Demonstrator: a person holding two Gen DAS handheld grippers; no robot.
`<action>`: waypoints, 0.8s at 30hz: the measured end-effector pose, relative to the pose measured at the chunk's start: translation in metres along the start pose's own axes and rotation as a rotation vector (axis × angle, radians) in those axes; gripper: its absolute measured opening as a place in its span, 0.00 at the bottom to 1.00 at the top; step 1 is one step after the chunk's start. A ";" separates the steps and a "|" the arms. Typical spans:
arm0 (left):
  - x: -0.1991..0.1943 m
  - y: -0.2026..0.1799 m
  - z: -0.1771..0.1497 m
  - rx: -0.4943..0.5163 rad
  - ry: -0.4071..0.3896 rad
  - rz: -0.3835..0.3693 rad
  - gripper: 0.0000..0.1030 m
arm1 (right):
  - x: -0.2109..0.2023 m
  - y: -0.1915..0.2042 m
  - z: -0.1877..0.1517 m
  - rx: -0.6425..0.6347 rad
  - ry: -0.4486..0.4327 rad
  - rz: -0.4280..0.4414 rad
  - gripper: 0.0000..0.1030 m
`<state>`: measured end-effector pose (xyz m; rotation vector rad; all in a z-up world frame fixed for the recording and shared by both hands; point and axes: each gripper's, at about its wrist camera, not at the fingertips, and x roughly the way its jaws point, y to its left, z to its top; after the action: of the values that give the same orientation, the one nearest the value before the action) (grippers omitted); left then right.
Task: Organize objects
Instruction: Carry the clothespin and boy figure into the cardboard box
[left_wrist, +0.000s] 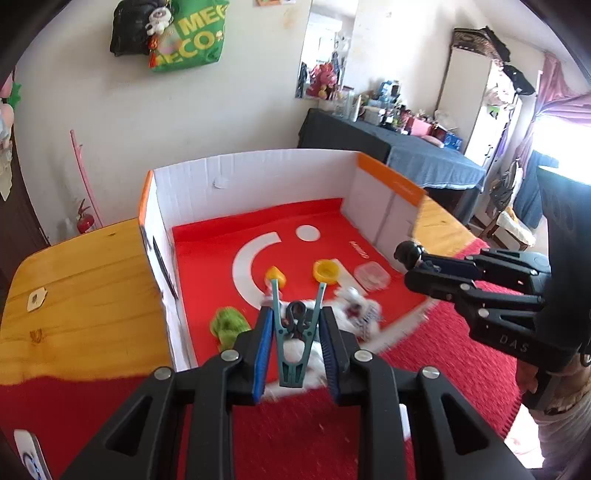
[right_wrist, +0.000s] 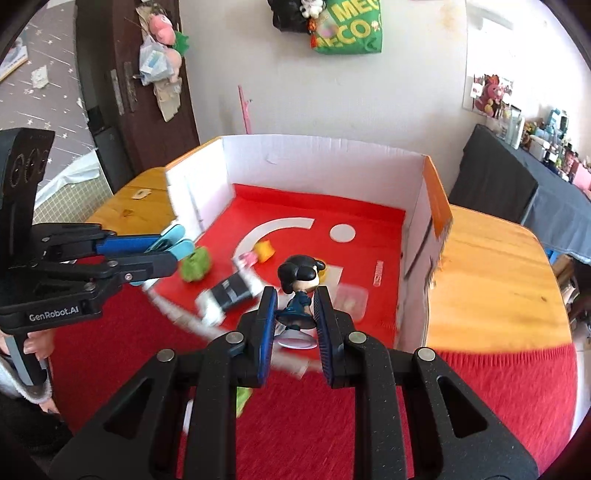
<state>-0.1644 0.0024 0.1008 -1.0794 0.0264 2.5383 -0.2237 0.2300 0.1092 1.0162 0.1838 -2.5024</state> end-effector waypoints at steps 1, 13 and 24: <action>0.006 0.003 0.005 0.000 0.011 0.013 0.25 | 0.005 -0.002 0.004 -0.002 0.008 -0.006 0.19; 0.061 0.037 0.030 -0.033 0.111 0.073 0.25 | 0.071 -0.026 0.039 -0.062 0.178 -0.097 0.19; 0.091 0.046 0.036 -0.038 0.177 0.099 0.25 | 0.103 -0.030 0.047 -0.090 0.280 -0.117 0.19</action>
<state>-0.2629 -0.0039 0.0573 -1.3462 0.0819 2.5307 -0.3326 0.2089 0.0708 1.3501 0.4477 -2.4181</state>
